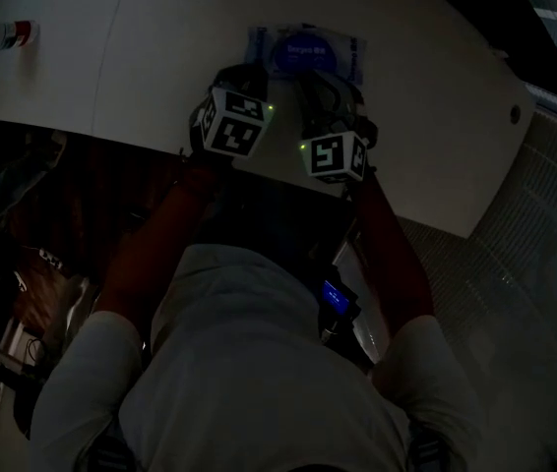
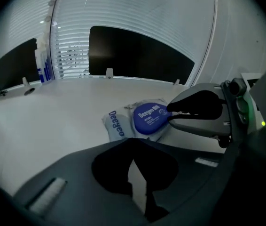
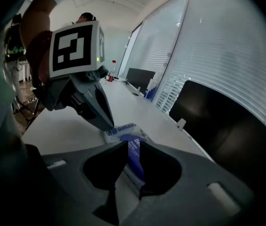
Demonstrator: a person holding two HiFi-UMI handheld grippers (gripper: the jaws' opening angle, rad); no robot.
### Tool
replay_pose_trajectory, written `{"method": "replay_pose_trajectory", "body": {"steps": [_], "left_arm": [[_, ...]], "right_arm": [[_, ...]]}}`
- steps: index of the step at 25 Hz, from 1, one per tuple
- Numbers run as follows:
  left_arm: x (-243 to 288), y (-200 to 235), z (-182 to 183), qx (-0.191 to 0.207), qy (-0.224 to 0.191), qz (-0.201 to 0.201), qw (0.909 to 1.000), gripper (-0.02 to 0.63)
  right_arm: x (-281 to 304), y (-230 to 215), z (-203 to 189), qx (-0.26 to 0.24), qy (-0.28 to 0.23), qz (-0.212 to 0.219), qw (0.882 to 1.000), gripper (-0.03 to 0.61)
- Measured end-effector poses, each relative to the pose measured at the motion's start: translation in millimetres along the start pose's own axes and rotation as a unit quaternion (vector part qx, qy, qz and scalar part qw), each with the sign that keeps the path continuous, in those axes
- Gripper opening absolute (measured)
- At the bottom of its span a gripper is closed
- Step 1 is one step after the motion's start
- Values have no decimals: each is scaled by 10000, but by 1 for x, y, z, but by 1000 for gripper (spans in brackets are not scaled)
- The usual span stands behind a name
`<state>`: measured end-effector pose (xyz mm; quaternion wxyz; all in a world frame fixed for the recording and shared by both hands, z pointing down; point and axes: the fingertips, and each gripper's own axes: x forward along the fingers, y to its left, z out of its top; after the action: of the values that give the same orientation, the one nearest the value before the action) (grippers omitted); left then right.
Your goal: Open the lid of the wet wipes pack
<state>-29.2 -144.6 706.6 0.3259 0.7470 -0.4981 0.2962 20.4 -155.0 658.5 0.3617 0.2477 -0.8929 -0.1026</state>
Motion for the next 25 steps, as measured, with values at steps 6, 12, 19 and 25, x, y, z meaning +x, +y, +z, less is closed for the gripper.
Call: {"method": "replay_pose_trajectory", "body": {"steps": [6,12,19,25], "left_arm": [[15,3,-8,167,261,5,9995,3],[18,0,-14,428,481,-85,9979,3],[19,-1,-15,473,501,-115,9976,3],[19,1,-16,421,446,-181,9980,3]], "right_arm": [[15,9,-14,-659,149,18,9977,84],[23,16,-18,-1079,197,102,9939,90],[14,6,1,-1217,-12,6,9926,103],[16,-22,33,-877,-330,-253,9953,100]]}}
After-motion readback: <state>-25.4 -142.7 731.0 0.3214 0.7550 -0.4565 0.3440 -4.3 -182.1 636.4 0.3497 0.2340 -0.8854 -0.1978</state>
